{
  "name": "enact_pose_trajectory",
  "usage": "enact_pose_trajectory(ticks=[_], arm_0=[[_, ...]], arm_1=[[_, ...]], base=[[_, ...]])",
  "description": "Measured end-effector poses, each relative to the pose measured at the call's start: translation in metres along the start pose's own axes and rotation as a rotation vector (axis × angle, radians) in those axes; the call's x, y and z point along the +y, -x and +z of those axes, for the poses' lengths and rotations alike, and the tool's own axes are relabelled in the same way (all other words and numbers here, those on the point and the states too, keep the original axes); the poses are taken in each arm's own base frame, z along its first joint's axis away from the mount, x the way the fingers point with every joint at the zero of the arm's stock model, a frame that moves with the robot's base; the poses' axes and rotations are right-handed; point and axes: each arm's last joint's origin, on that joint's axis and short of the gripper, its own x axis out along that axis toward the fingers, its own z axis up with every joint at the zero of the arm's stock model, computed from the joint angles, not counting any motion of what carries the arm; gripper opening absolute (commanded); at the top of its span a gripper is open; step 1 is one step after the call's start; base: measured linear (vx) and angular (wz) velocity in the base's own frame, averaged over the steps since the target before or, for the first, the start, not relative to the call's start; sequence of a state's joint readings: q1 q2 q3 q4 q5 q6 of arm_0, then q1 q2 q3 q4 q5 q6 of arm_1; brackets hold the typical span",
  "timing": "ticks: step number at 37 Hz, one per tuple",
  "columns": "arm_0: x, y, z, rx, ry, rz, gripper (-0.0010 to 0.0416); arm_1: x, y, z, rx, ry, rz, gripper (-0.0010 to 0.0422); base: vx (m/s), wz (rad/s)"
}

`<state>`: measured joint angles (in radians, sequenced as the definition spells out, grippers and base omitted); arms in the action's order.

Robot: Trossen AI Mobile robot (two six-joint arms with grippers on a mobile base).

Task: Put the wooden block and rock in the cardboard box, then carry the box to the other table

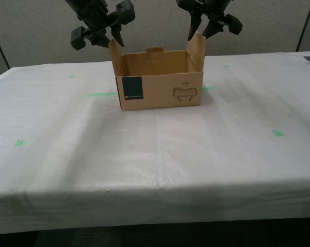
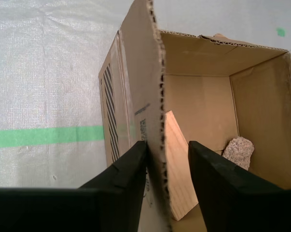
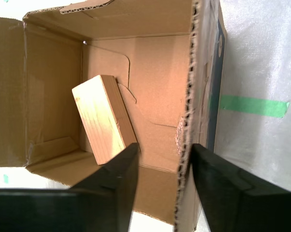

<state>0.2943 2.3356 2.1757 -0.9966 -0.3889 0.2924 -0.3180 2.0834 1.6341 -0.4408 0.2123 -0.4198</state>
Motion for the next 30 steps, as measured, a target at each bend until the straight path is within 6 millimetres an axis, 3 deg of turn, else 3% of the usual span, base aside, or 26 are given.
enact_pose_trajectory(ticks=[12, 19, 25, 30], arm_0=[[0.000, 0.000, -0.001, 0.005, 0.002, -0.023, 0.0337], [-0.001, 0.000, -0.002, 0.008, 0.012, -0.050, 0.0406], [-0.001, 0.002, -0.003, 0.014, 0.041, -0.052, 0.0380], [0.003, 0.011, -0.003, 0.004, 0.071, -0.050, 0.0373]], arm_1=[[0.001, 0.000, -0.003, 0.028, 0.006, 0.011, 0.0241], [0.003, 0.001, -0.005, 0.051, 0.013, 0.022, 0.0295], [0.002, 0.006, -0.005, 0.058, 0.005, 0.026, 0.0332], [-0.004, 0.023, -0.001, 0.036, -0.020, 0.016, 0.0349]], base=[[0.000, 0.000], [0.000, 0.000], [0.000, 0.000], [0.000, 0.000]])
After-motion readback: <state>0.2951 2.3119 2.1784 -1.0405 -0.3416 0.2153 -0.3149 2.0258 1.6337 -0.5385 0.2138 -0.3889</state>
